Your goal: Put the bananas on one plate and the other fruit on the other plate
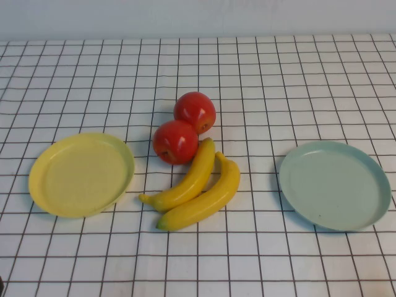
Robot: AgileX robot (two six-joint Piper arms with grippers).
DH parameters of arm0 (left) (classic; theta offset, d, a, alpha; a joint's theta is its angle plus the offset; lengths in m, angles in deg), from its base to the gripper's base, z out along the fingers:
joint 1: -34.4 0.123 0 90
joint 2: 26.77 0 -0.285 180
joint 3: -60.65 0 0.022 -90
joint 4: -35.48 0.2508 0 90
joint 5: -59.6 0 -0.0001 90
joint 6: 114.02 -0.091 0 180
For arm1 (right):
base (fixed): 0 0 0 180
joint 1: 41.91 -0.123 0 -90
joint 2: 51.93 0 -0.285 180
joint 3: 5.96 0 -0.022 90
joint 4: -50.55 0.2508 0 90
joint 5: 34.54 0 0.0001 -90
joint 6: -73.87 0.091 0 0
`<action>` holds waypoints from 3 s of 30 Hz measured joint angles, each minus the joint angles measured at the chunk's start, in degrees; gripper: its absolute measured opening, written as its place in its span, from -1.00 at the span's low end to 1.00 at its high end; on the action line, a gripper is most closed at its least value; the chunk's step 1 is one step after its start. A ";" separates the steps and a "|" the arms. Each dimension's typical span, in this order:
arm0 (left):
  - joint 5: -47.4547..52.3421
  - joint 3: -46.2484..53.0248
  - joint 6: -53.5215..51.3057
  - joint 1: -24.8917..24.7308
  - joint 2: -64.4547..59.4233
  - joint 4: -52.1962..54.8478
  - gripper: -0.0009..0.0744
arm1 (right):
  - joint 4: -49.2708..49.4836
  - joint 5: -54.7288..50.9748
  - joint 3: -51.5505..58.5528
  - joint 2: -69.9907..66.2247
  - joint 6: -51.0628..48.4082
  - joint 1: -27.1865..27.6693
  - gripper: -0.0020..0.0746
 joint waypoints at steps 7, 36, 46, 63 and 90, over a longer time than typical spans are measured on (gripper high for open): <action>0.00 0.00 0.00 0.00 0.00 0.00 -0.99 | 0.00 0.00 0.00 0.00 0.00 0.00 -0.99; -19.73 0.24 21.18 0.00 0.00 -26.92 -0.99 | 0.00 0.00 0.00 0.00 0.00 0.00 -0.99; -7.56 -3.85 7.46 0.00 -0.65 -27.37 -0.87 | 0.00 0.00 0.00 0.00 0.00 0.00 -0.99; 20.94 -44.25 -32.43 -1.80 -43.68 -27.98 0.80 | 0.00 0.00 0.00 0.00 0.00 0.00 -0.99; 9.98 -73.21 -16.33 -20.38 -93.39 -3.98 0.80 | 0.00 0.00 0.00 0.00 0.00 0.00 -0.99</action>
